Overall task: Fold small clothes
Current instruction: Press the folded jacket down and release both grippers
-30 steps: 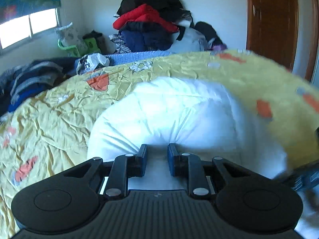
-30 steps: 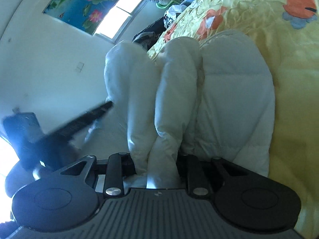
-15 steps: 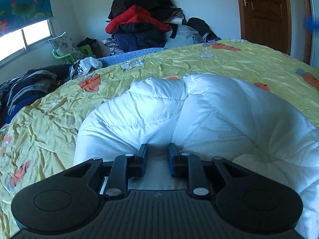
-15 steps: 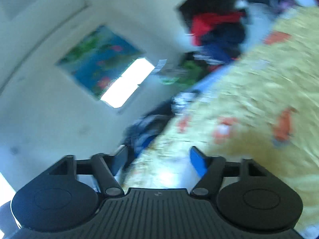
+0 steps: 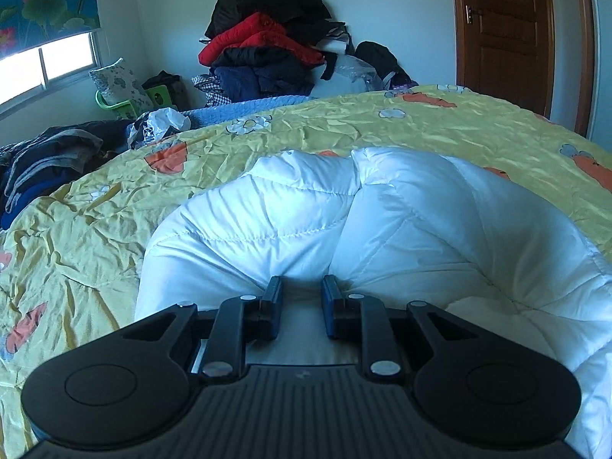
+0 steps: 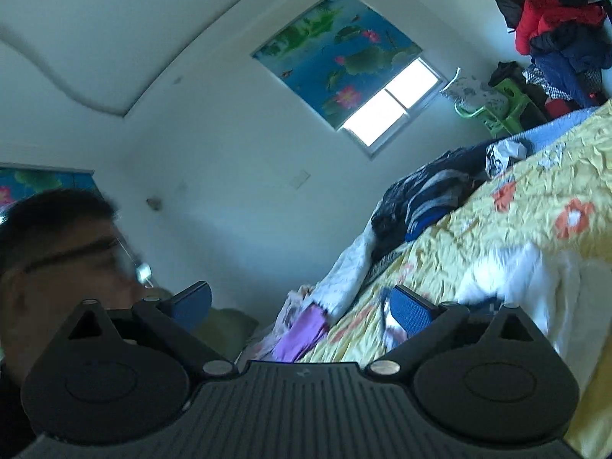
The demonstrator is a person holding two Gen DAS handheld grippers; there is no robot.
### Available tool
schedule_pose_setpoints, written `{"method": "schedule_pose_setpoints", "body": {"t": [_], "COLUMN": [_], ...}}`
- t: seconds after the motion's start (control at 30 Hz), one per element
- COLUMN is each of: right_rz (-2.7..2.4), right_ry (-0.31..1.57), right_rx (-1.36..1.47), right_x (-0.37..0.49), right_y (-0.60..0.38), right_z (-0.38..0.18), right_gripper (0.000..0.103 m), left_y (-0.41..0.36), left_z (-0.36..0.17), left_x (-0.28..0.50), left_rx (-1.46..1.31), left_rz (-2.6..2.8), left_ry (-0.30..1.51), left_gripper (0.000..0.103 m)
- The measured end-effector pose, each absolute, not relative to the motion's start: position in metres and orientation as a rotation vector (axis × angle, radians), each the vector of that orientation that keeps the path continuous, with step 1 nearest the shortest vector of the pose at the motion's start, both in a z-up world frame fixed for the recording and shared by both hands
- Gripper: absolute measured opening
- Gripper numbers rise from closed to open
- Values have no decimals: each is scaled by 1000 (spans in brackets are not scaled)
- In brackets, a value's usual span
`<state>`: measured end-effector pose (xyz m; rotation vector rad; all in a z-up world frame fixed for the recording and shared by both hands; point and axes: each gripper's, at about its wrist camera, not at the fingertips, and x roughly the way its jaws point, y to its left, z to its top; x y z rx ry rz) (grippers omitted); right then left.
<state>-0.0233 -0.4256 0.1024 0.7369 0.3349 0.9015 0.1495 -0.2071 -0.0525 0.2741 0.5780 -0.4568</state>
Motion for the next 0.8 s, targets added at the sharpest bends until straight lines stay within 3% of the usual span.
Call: {"method": "schedule_pose_setpoints", "body": {"t": [0.17, 0.5, 0.67, 0.8], "right_rz": [830, 652, 472, 429], "right_ry": [324, 387, 475, 403], "right_rx": [829, 1142, 1034, 992], "right_x": [-52, 41, 96, 121], "right_y": [-446, -421, -391, -377], "right_z": [74, -7, -20, -15], "right_gripper": [103, 102, 102, 102], "left_y": [-206, -213, -214, -214], "left_z": [-54, -57, -58, -58], "left_x": [149, 143, 141, 141], "left_rx": [269, 313, 320, 319], "left_rz": [-461, -439, -435, -435], "left_ry": [573, 548, 543, 541], "left_gripper": [21, 21, 21, 21]}}
